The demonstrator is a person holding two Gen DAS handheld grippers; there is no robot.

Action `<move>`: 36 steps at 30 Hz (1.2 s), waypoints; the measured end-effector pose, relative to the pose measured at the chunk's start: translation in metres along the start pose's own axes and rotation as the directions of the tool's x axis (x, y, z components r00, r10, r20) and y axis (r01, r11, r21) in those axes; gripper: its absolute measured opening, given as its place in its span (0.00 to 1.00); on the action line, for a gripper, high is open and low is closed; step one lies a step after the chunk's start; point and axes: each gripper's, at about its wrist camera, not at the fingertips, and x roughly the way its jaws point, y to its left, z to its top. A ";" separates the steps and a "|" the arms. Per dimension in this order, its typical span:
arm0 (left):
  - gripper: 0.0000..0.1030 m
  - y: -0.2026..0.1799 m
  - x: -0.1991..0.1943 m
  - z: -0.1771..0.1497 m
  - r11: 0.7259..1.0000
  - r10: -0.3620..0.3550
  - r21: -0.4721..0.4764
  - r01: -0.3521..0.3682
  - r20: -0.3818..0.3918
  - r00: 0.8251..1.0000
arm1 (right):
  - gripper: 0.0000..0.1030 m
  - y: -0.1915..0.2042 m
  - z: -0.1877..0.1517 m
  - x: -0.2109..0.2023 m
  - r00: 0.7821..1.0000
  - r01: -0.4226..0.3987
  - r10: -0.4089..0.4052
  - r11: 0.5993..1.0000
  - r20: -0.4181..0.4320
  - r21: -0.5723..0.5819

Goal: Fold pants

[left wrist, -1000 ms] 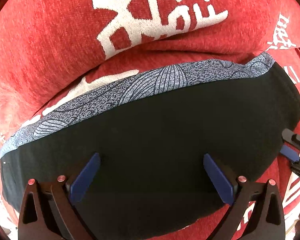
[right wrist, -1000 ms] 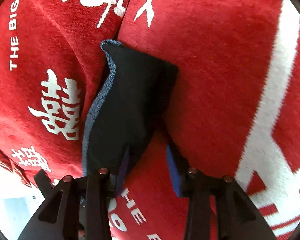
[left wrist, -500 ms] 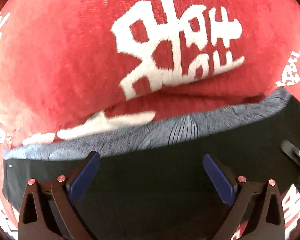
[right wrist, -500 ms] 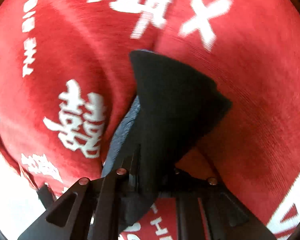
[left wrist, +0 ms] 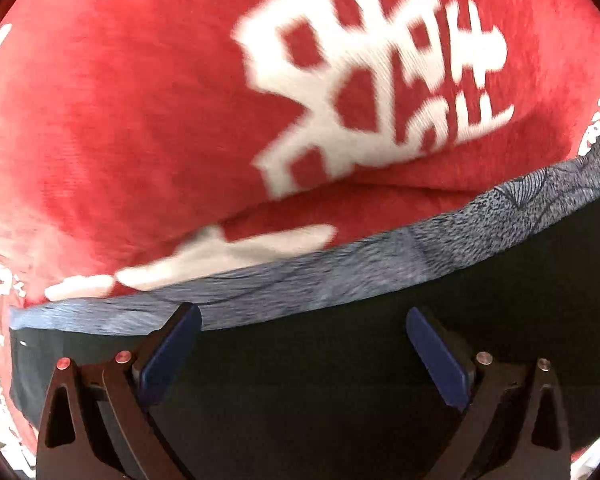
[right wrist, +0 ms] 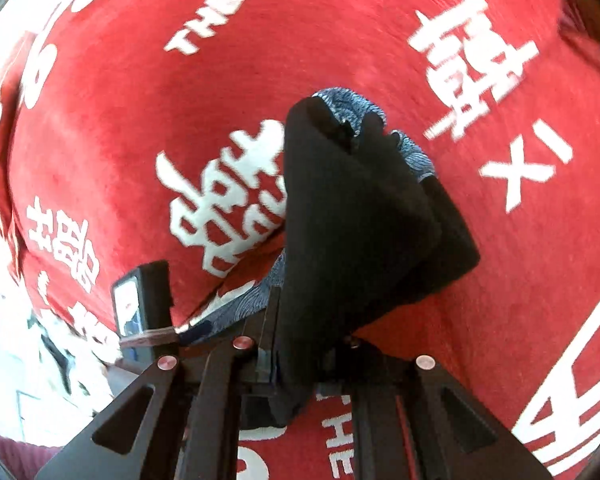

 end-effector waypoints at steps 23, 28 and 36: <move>1.00 0.294 -0.021 -0.126 0.948 0.074 -0.298 -0.108 -0.123 0.990 | 0.47 0.263 -0.207 0.197 0.838 0.332 -0.545 0.537 -0.018 -0.775; 1.00 0.303 -0.029 -0.113 0.952 -0.047 -0.304 0.021 -0.078 0.996 | 0.54 0.292 -0.235 0.162 0.899 0.171 -0.432 0.495 -0.071 -0.852; 0.85 0.235 -0.033 -0.081 0.917 -0.376 -0.169 0.361 -0.066 0.924 | 0.54 0.135 -0.139 0.117 0.934 -0.040 0.071 0.995 -0.349 0.095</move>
